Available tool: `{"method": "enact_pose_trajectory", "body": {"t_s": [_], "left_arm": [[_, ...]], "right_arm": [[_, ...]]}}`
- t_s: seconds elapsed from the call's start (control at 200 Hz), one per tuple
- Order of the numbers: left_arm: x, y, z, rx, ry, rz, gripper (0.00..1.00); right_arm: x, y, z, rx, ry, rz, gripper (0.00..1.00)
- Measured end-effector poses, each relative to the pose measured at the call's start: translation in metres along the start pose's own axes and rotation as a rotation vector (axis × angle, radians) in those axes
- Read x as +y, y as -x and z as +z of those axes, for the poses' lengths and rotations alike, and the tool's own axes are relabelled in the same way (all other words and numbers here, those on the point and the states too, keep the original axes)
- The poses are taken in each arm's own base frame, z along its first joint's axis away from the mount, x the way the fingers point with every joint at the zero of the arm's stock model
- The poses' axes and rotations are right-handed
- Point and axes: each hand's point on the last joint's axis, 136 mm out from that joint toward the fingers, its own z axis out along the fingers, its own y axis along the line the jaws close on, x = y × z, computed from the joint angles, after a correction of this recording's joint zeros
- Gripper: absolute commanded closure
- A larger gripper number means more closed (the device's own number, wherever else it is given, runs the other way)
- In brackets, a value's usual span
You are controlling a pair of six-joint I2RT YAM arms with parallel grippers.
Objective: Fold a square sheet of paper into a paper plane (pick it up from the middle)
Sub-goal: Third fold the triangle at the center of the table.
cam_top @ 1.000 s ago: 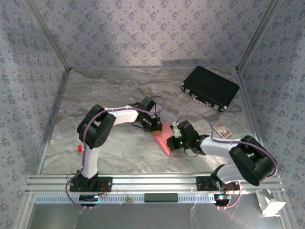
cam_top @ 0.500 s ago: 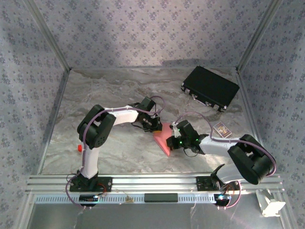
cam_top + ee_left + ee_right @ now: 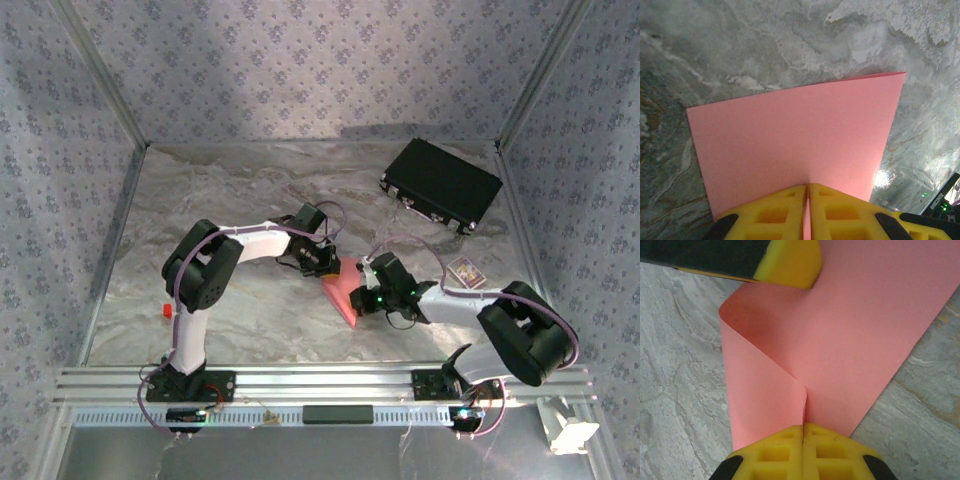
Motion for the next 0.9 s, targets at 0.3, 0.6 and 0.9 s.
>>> {"method": "enact_pose_trajectory", "body": {"t_s": [0.3, 0.6, 0.9], "left_arm": [[0.0000, 0.0000, 0.0000, 0.000, 0.000, 0.000, 0.89], [0.0000, 0.0000, 0.0000, 0.000, 0.000, 0.000, 0.89], [0.0005, 0.0027, -0.0030, -0.004, 0.025, 0.013, 0.86]], "right_arm": [[-0.0005, 0.0001, 0.0006, 0.000, 0.000, 0.002, 1.00], [0.0002, 0.0012, 0.0018, 0.005, 0.001, 0.003, 1.00], [0.0008, 0.0033, 0.0037, 0.007, 0.001, 0.003, 1.00]]}}
